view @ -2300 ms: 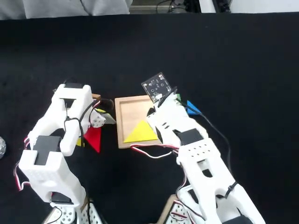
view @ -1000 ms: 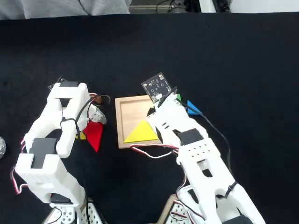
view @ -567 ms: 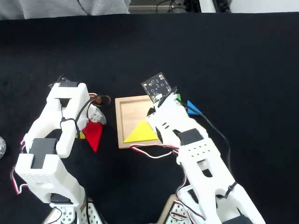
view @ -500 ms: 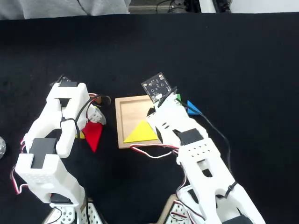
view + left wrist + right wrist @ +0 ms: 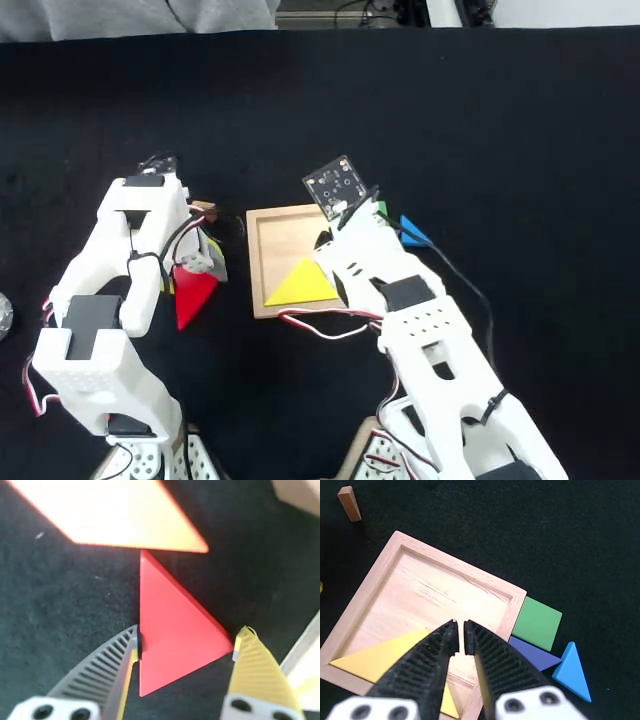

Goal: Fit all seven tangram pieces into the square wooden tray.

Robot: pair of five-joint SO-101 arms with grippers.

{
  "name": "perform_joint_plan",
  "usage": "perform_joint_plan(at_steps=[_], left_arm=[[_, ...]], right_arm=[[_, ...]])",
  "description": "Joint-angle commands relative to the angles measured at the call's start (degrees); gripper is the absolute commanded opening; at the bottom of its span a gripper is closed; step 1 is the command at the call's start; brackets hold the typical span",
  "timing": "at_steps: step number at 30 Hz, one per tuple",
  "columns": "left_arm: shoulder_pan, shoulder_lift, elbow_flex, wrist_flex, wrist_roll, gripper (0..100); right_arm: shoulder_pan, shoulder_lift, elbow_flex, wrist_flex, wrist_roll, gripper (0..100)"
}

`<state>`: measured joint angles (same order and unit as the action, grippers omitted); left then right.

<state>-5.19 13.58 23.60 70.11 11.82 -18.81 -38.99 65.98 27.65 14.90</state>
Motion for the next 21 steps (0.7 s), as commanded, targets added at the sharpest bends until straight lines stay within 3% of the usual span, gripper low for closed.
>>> perform_joint_plan(at_steps=[1,7,14,21], left_arm=[[-0.22,-0.53,1.36,0.00,-7.47,25],[0.31,-4.31,-2.86,2.29,-8.26,25],[13.41,-14.51,-8.31,5.80,-7.65,25],[22.64,-9.85,-20.26,4.31,7.12,25]], right_arm=[[0.70,-0.04,-0.13,-1.14,0.00,3.8],[1.32,-0.31,-0.13,-1.14,0.00,3.7],[10.46,-0.40,-2.86,-1.23,-0.53,3.6],[15.38,-0.22,-2.59,-4.66,-4.04,3.6]])
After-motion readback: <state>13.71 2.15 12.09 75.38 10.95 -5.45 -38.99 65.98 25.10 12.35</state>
